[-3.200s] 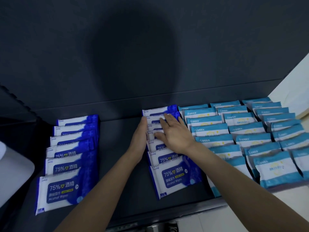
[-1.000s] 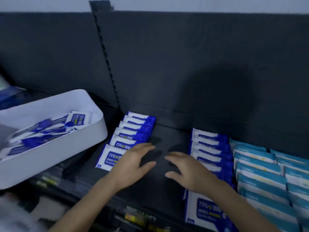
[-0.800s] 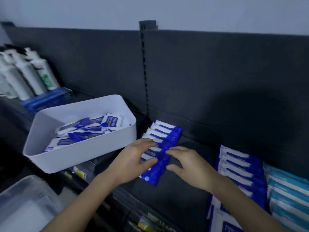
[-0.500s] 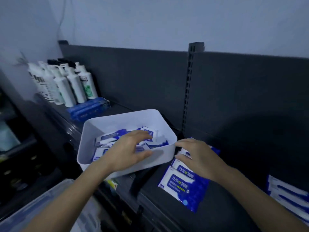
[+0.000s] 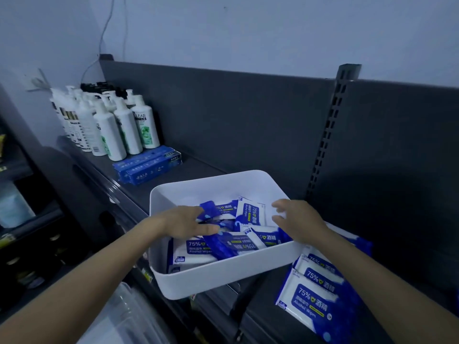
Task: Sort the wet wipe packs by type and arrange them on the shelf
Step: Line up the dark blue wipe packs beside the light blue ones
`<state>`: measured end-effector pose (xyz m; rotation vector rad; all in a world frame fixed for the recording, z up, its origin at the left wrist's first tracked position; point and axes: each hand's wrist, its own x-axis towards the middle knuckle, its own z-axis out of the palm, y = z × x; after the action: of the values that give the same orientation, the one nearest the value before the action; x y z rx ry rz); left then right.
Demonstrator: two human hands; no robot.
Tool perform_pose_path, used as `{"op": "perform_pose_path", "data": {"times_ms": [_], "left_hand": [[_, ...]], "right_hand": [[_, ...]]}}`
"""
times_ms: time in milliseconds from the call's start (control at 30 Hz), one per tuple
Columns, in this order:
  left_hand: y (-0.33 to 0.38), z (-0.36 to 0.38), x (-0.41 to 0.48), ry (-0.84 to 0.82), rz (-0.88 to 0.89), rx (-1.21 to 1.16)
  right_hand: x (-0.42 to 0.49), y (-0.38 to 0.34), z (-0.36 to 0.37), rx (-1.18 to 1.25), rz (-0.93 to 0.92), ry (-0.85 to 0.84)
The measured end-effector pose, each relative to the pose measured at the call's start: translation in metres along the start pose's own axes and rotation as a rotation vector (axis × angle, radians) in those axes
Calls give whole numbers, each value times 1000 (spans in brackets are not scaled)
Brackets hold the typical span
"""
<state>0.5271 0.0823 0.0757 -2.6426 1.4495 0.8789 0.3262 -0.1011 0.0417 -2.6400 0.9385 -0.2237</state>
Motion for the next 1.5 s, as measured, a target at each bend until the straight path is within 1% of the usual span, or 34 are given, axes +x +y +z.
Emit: {"op": "perform_pose_path", "data": {"times_ms": [67,200,233,300,367,467,500,567,633,700,733,767,833,867,900,1033,1100,1267,1367,1500], "left_hand": [[3,-4,6,-20,15,10],[7,-9,18,-55,-38,140],[10,-10,19,-85,-46,137],[16,-9,18,-140,-45,47],[25,0,16,-118,-38,-25],[34,18,16,-17,-52,-39],[34,21,17,32,-50,-86],[29,22,16,177,-43,-271],[24,21,15,317,-84,-573],[20,17,16,400,-121,-875],[19,15,15,409,-132,-908],[17,15,13,401,-138,-800],[14,16,12,305,-152,-401],[15,15,11,256,-155,-250],[17,15,10,212,-141,-157],[35,13,15,98,-70,-17],[39,16,18,37,-47,8],[40,17,23,-50,-47,16],[47,12,23,-128,31,133],[30,3,23,-204,92,198]], "right_hand": [[-2,-1,0,-39,22,-33],[-3,-3,0,-66,46,-15],[-4,-4,-1,-66,46,-16],[-3,-3,0,-67,41,-15],[-3,-3,1,-71,42,-21],[-2,-3,0,-86,41,-23],[-2,-3,0,-93,40,-18],[-2,-3,0,-93,36,-11],[-2,-3,0,-87,35,-17],[-1,-3,1,-81,37,-20],[-1,-3,1,-76,42,-22],[-1,-3,0,-70,45,-22],[-2,-3,1,-54,50,-12],[-3,-3,1,-47,53,-9],[-4,-3,1,-43,54,-8],[-4,-3,0,-46,57,-19],[-4,-3,-1,-43,56,-20],[-4,-1,0,-38,46,-26],[-3,-2,-1,-48,40,-31],[-2,-1,1,-46,41,-26]]}}
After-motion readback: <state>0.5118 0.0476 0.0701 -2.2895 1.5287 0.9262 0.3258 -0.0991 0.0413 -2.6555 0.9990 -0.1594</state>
